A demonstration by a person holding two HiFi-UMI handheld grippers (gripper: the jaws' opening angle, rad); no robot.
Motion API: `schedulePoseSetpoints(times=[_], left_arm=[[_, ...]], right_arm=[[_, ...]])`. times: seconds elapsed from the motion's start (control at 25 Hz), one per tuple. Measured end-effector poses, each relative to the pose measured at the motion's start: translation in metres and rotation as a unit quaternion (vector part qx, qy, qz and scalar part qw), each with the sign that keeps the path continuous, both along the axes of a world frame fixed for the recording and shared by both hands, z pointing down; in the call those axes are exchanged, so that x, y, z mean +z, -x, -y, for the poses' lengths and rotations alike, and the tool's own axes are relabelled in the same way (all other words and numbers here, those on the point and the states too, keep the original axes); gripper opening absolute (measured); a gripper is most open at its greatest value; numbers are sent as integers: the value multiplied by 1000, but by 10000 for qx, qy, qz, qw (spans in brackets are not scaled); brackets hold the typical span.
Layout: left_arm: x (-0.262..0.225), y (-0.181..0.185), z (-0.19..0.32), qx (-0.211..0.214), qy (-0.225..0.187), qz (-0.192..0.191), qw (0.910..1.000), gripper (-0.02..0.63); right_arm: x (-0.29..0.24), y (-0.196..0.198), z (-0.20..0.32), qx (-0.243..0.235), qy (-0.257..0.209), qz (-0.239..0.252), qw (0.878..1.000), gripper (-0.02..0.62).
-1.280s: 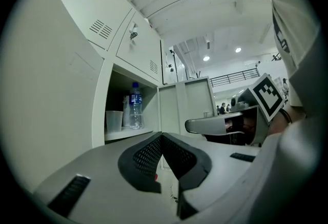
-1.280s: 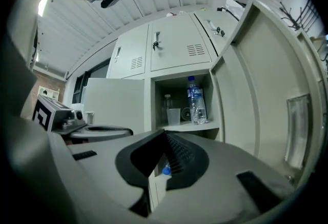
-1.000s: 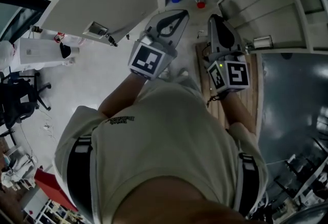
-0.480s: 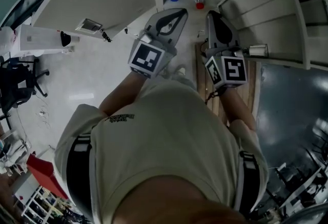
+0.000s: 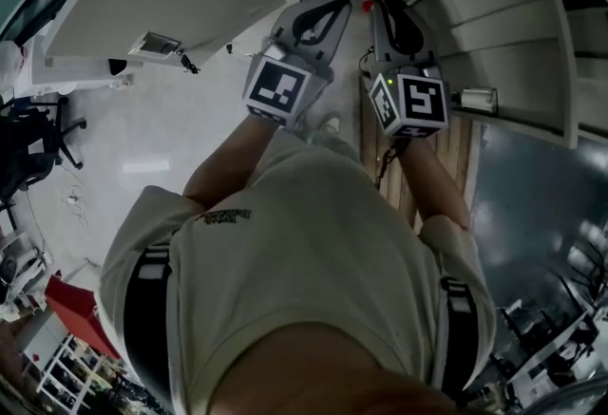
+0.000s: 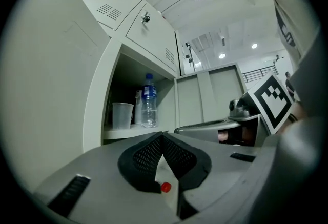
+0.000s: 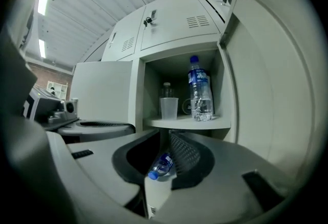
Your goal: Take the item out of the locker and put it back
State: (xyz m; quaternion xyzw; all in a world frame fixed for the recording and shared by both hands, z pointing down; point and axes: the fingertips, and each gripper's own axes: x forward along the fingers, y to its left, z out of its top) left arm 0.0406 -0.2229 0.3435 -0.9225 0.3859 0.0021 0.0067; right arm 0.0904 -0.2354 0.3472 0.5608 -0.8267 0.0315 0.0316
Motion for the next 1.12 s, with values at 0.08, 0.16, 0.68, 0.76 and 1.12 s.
schedulePoseSetpoints(times=[0.08,0.16,0.68,0.76,1.12], left_arm=[[3,-1,9,-29,40,-126,9999,2],[3,-2,15,-13,113,-260,9996,0],[61,-11,71,-343,191,183,9991,3],[75,-9,77,-368,270,232,9987,3],[120,-9,93,-386,595,421,9966,3]], right_arm=[[4,-1,11,100,34,-69,9999,73],[8,-3,20,232,52,-185,9995,137],[99,-18,100,713,967,-710,9902,259],[117,-19,108,727,1130,-754,9881,259],[186,-17,126,571,2000,-879,9742,316]])
